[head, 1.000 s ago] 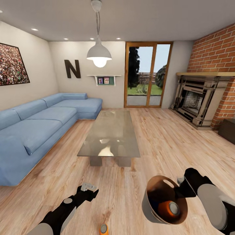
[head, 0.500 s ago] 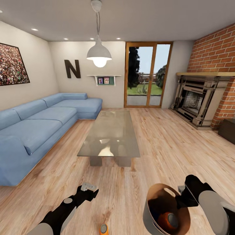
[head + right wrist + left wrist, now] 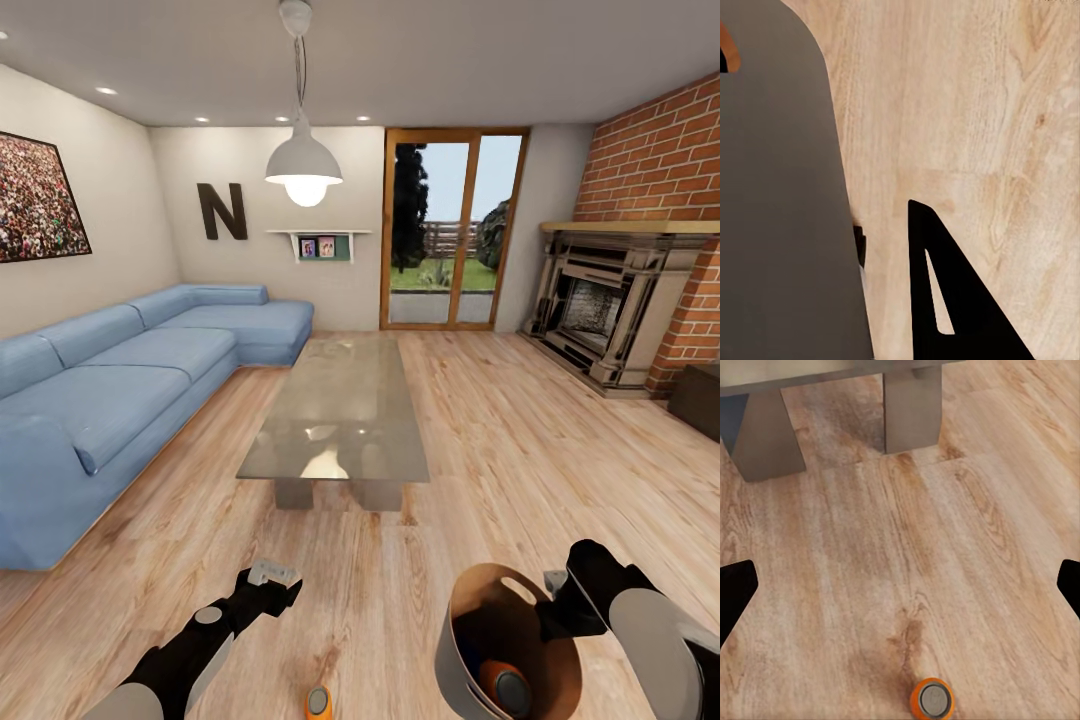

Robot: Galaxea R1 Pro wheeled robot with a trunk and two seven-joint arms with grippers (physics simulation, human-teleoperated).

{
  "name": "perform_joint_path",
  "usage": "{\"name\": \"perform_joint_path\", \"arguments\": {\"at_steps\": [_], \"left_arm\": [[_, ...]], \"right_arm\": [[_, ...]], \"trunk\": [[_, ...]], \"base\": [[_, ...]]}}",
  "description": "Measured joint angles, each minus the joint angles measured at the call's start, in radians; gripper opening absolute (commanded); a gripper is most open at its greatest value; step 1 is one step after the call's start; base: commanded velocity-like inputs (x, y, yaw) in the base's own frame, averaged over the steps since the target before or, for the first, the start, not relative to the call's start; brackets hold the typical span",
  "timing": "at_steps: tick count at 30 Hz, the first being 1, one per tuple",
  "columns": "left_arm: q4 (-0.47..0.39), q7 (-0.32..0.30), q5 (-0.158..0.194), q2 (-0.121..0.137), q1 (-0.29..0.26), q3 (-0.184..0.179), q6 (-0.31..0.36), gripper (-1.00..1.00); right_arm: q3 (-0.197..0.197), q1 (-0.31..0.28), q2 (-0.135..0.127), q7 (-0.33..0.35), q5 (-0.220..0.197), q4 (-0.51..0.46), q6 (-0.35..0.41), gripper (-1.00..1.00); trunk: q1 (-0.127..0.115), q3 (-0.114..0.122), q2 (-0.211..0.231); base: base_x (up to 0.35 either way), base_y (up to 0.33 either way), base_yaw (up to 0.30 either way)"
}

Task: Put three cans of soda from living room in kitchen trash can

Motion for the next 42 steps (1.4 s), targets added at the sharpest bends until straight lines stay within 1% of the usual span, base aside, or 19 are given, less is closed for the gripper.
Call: {"name": "perform_joint_path", "arguments": {"at_steps": [5,20,35,37,42], "left_arm": [[0.000,0.000,0.000,-0.001,0.000,-0.001,0.000,1.00],[0.001,0.000,-0.001,0.000,0.000,-0.001,0.001,1.00],[0.008,0.000,-0.003,-0.002,0.000,-0.001,0.007,1.00],[0.006,0.000,-0.002,-0.002,0.000,-0.001,0.004,1.00],[0.012,0.001,-0.005,-0.002,0.000,0.000,0.005,1.00]], "right_arm": [[-0.001,0.000,0.000,0.002,-0.004,0.000,0.001,-1.00],[-0.002,0.001,0.003,-0.012,0.001,-0.001,0.000,-1.00],[-0.009,0.000,0.001,-0.012,-0.002,-0.019,0.001,-1.00],[-0.011,0.000,0.001,-0.011,-0.004,-0.019,0.001,-1.00],[-0.011,0.000,0.000,-0.007,-0.001,-0.021,0.000,-1.00]], "trunk": [[0.000,0.000,0.000],[0.000,0.000,0.000],[-0.057,0.047,0.105],[-0.058,0.047,0.105],[-0.038,0.031,0.070]], "base": [[0.000,0.000,0.000],[0.000,0.000,0.000],[0.000,0.000,0.000],[0.000,0.000,0.000],[0.000,0.000,0.000]]}}
